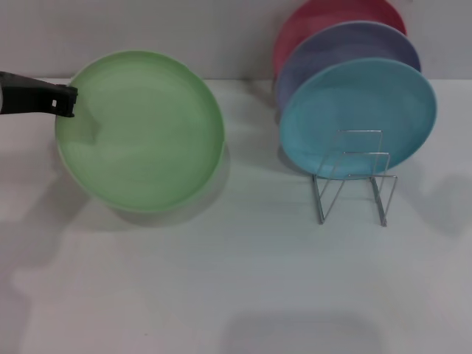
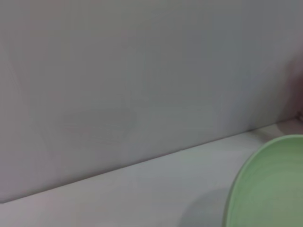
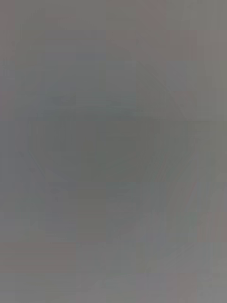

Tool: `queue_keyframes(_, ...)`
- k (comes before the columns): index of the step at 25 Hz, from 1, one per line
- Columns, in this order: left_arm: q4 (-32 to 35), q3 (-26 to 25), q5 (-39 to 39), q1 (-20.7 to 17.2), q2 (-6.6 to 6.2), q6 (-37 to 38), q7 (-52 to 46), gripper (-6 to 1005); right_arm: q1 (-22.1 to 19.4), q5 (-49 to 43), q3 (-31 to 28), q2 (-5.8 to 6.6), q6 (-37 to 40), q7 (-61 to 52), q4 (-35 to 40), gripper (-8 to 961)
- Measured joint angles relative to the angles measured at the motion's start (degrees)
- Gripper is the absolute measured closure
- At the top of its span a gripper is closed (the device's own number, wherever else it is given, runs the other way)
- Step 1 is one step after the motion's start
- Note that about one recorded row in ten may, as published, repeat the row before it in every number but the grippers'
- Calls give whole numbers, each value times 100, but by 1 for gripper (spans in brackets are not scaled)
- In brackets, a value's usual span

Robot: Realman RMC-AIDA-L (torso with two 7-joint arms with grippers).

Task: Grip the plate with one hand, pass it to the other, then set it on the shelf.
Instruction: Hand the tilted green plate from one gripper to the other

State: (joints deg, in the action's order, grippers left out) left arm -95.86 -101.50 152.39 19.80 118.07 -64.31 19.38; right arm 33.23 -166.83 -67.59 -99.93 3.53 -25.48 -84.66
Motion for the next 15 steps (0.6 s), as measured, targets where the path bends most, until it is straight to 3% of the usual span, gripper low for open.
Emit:
queue_keyframes(5, -16, -58, -4, -3, 3, 91, 7, 965, 75, 447, -37, 23, -61, 2, -341, 168)
queue_keyframes(6, -24, -87, -5, -5, 0, 98, 15, 965, 176, 736, -43, 99, -211, 35, -435, 168)
queue_keyframes(10, -27, -130, -11, -14, 1, 103, 58, 965, 389, 1184, -54, 213, -870, 321, -643, 168)
queue_keyframes(11, -27, -141, -25, -20, 7, 103, 82, 965, 546, 1895, -253, 191, -1701, 1033, -790, 169)
queue_keyframes(12, -27, -141, -25, -20, 7, 103, 82, 965, 546, 1895, -253, 191, -1701, 1033, -790, 169)
queue_keyframes(13, -27, -142, -29, -23, 8, 103, 85, 965, 648, 2920, -691, 32, -2577, 2131, -837, 169)
queue_keyframes(14, -27, -142, -29, -23, 8, 103, 85, 964, 648, 2920, -691, 32, -2577, 2131, -837, 169)
queue_keyframes(15, -28, -142, -50, -47, 8, 104, 90, 964, 665, 3574, -1045, -135, -3033, 2861, -804, 169)
